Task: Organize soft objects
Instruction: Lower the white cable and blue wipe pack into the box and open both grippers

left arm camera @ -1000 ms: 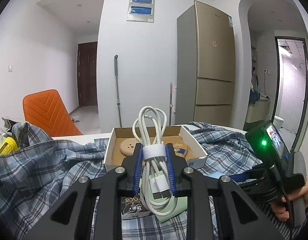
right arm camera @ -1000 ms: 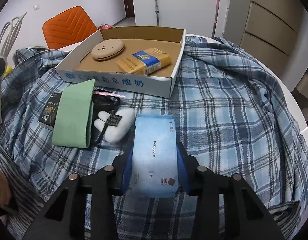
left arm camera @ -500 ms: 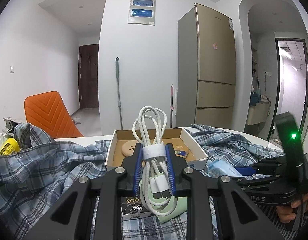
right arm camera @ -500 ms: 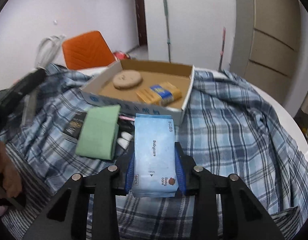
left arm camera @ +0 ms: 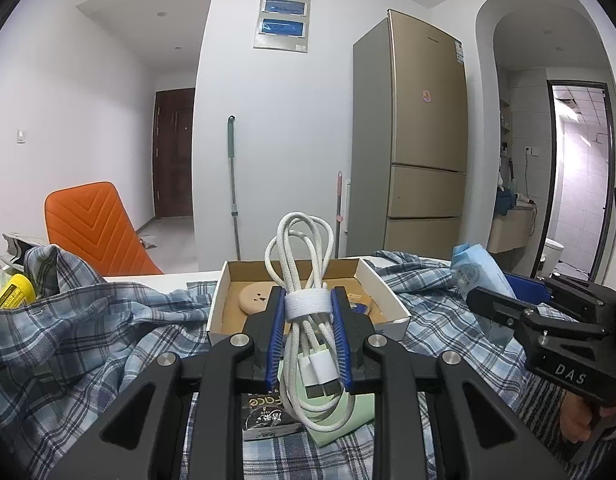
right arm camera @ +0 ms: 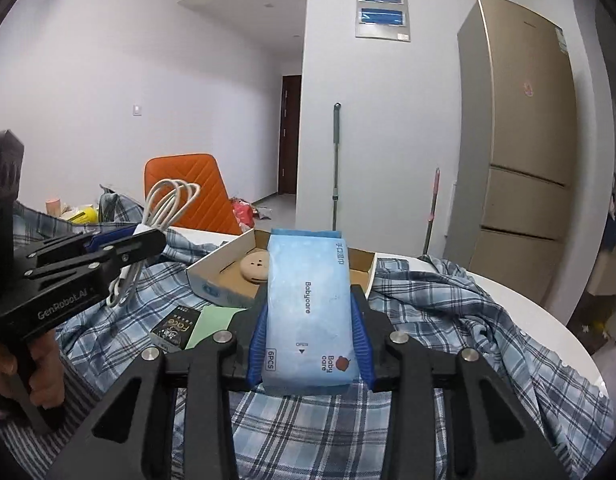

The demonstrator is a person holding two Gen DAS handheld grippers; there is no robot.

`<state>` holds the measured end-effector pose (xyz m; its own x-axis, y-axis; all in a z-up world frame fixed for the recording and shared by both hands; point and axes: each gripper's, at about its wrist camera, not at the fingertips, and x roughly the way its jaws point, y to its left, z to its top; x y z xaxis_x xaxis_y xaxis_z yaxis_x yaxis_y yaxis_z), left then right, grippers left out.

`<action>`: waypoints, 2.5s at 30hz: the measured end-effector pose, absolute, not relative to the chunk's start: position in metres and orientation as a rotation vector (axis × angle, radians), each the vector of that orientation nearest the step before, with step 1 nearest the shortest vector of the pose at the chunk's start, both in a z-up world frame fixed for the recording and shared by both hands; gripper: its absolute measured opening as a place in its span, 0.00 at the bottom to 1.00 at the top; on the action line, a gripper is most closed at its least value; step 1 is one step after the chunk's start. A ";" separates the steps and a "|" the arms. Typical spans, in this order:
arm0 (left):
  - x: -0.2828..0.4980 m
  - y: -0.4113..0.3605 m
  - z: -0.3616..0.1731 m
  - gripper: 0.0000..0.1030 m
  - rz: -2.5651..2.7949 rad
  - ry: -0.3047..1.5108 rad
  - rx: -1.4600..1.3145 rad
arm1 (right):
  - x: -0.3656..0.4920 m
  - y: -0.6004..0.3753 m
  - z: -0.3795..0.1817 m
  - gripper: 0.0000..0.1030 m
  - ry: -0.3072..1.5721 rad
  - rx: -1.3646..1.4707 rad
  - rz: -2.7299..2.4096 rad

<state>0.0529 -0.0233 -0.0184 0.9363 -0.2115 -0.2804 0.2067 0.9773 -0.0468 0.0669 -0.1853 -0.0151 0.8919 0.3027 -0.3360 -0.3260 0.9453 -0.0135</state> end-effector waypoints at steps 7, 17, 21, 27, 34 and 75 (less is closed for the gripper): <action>0.049 -0.023 -0.016 0.24 -0.216 0.266 -0.016 | 0.066 -0.178 -0.014 0.35 0.330 -0.081 0.328; 0.058 -0.020 0.028 0.24 -0.222 0.204 -0.046 | 0.071 -0.179 0.008 0.35 0.278 -0.106 0.316; 0.070 -0.017 0.056 0.24 -0.205 0.129 -0.072 | 0.080 -0.182 0.037 0.35 0.182 -0.073 0.251; 0.104 -0.017 0.074 0.24 -0.209 0.050 -0.058 | 0.121 -0.181 0.072 0.35 0.121 -0.021 0.215; 0.161 -0.017 0.060 0.24 -0.199 0.074 -0.027 | 0.175 -0.171 0.083 0.35 0.130 -0.008 0.190; 0.273 -0.015 -0.053 0.24 -0.149 0.739 0.028 | 0.286 -0.136 -0.066 0.49 0.819 -0.082 0.361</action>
